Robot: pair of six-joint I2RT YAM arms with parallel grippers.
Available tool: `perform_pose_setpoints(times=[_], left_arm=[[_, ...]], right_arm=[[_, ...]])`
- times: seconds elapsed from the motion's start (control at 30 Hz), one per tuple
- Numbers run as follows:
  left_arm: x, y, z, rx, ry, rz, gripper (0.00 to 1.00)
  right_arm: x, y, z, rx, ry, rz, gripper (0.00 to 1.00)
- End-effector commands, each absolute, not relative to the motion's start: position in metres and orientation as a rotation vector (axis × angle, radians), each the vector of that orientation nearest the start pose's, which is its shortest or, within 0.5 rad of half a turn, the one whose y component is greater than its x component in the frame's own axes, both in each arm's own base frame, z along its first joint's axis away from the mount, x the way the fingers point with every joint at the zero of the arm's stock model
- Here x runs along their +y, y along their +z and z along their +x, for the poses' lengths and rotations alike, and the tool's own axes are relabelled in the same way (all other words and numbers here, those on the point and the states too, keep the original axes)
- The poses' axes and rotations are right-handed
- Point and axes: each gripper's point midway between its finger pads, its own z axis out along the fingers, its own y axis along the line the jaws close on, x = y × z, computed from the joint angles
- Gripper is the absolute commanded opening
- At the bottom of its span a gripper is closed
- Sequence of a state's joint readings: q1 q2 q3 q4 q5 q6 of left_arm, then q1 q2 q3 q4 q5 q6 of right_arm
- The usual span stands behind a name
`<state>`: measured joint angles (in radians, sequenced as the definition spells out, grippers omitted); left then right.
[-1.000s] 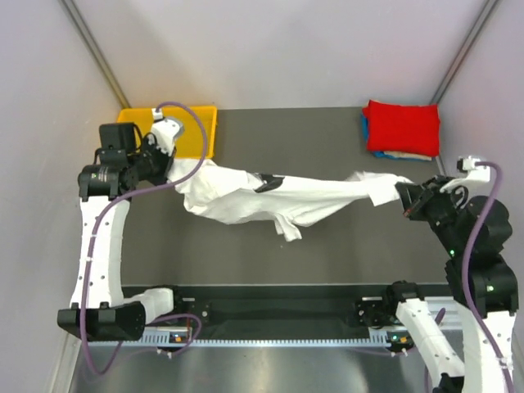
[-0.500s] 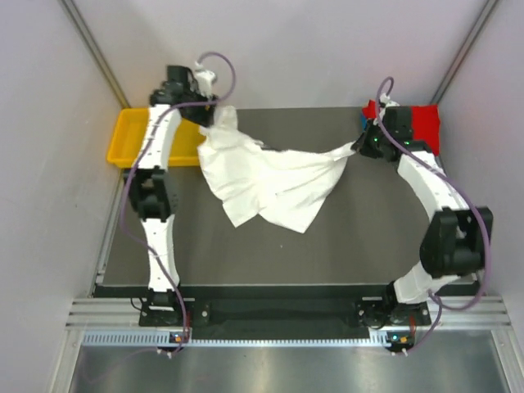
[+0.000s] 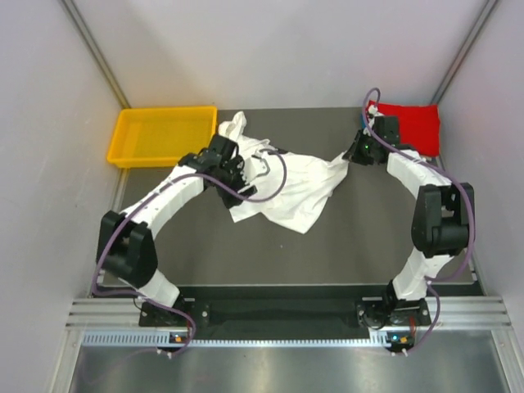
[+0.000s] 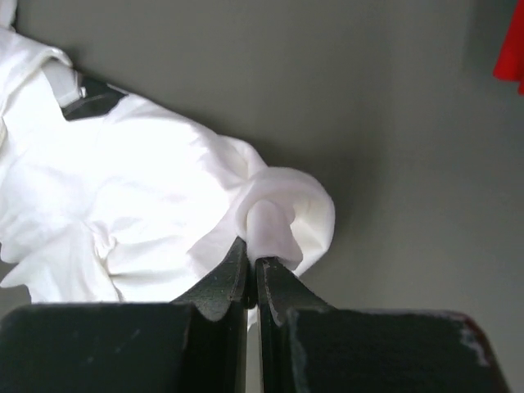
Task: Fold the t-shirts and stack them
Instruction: Flatten the tshirt out
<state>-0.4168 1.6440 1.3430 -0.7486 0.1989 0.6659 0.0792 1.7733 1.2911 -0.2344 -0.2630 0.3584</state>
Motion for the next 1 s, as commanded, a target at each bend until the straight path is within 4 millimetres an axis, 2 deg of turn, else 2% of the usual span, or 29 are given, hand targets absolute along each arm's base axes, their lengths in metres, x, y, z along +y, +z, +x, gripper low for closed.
perform_pose_setpoints(times=[0.0,0.03,0.07,0.1,0.17,0.23,0.27,0.3,0.37,0.47,0.57,0.63,0.67,0.7,0.73,0.77,0.8,0.83,0.87,0.9,0.93,0.97], left_arm=[[-0.151,0.085,0.336,2.109,-0.103,1.588,0.77],[-0.149,0.076,0.335,2.123,-0.089,1.589,0.94],[-0.146,0.069,0.335,2.136,-0.077,1.590,0.95],[-0.146,0.062,0.334,2.147,-0.085,1.590,0.96],[-0.149,0.052,0.344,2.133,-0.037,1.577,0.96],[-0.151,0.044,0.353,2.113,0.000,1.556,0.96],[-0.152,0.042,0.352,2.109,-0.004,1.563,0.96],[-0.153,0.036,0.348,2.109,-0.019,1.580,0.95],[-0.155,0.027,0.340,2.131,-0.066,1.596,0.92],[-0.165,0.013,0.327,2.163,-0.173,1.593,0.91],[-0.173,0.005,0.318,2.199,-0.270,1.596,0.90],[-0.183,0.007,0.317,2.183,-0.336,1.600,0.90],[-0.184,0.007,0.317,2.183,-0.342,1.600,0.87],[-0.185,0.008,0.320,2.186,-0.336,1.594,0.79],[-0.177,0.000,0.321,2.235,-0.292,1.596,0.61],[-0.179,0.004,0.327,2.257,-0.281,1.581,0.23],[-0.168,0.000,0.317,2.347,-0.296,1.581,0.07],[-0.163,0.000,0.314,2.379,-0.300,1.576,0.00],[-0.157,0.003,0.307,2.410,-0.313,1.566,0.00],[-0.148,0.008,0.303,2.433,-0.315,1.538,0.00],[-0.143,0.034,0.301,2.402,-0.294,1.495,0.00],[-0.136,0.049,0.299,2.399,-0.268,1.446,0.00]], right_arm=[[0.094,0.146,0.463,2.232,0.540,0.145,0.00],[0.094,0.150,0.460,2.224,0.539,0.145,0.00],[0.093,0.146,0.455,2.236,0.538,0.151,0.00],[0.093,0.151,0.451,2.223,0.540,0.151,0.00],[0.094,0.149,0.441,2.226,0.549,0.152,0.00],[0.093,0.160,0.433,2.197,0.554,0.148,0.00],[0.093,0.156,0.426,2.204,0.552,0.151,0.00],[0.092,0.163,0.421,2.187,0.552,0.144,0.00],[0.089,0.162,0.413,2.191,0.542,0.151,0.00],[0.084,0.170,0.405,2.166,0.538,0.162,0.00],[0.082,0.167,0.398,2.185,0.531,0.164,0.00],[0.079,0.166,0.396,2.188,0.520,0.167,0.00],[0.077,0.163,0.394,2.196,0.517,0.170,0.00],[0.075,0.163,0.393,2.195,0.514,0.175,0.00],[0.074,0.161,0.391,2.202,0.518,0.178,0.00],[0.074,0.160,0.389,2.206,0.527,0.190,0.00],[0.071,0.166,0.386,2.194,0.543,0.197,0.00],[0.072,0.167,0.380,2.201,0.548,0.201,0.00],[0.070,0.168,0.374,2.205,0.544,0.206,0.00],[0.058,0.183,0.367,2.167,0.524,0.234,0.00],[0.055,0.180,0.354,2.198,0.508,0.250,0.00],[0.054,0.186,0.343,2.195,0.494,0.251,0.00]])
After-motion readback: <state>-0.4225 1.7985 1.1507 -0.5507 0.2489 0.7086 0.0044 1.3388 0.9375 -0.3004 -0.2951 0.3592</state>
